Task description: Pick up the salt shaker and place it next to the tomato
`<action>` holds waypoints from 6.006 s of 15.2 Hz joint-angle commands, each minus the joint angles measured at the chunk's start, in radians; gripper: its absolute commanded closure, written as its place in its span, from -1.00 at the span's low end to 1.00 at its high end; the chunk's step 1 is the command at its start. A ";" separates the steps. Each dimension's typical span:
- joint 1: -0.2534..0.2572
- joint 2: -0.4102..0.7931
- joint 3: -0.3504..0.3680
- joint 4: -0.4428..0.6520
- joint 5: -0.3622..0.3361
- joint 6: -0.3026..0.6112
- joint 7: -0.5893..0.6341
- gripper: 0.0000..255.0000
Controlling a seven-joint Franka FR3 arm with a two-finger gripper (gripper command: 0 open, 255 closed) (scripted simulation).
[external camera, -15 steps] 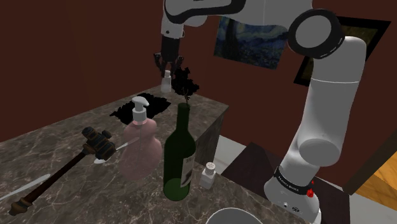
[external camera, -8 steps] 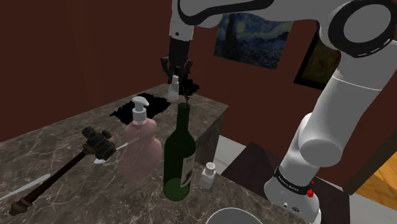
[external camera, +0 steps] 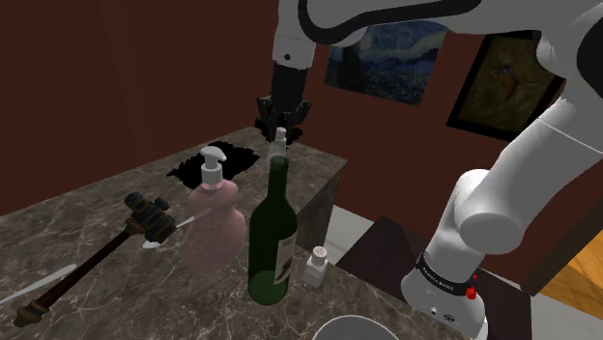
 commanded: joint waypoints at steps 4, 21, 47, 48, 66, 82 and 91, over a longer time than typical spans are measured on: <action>0.043 -0.166 0.043 -0.154 0.043 -0.004 0.064 1.00; 0.245 -0.584 0.249 -0.384 0.246 -0.145 0.361 1.00; 0.426 -0.722 0.681 -0.264 0.578 -0.229 0.854 1.00; 0.428 -0.724 0.688 -0.276 0.584 -0.219 0.852 1.00; 0.448 -0.730 0.850 -0.459 0.720 -0.020 0.821 1.00; 0.439 -0.706 0.950 -0.520 0.796 0.081 0.803 1.00; 0.458 -0.734 0.855 -0.472 0.727 -0.014 0.823 -1.00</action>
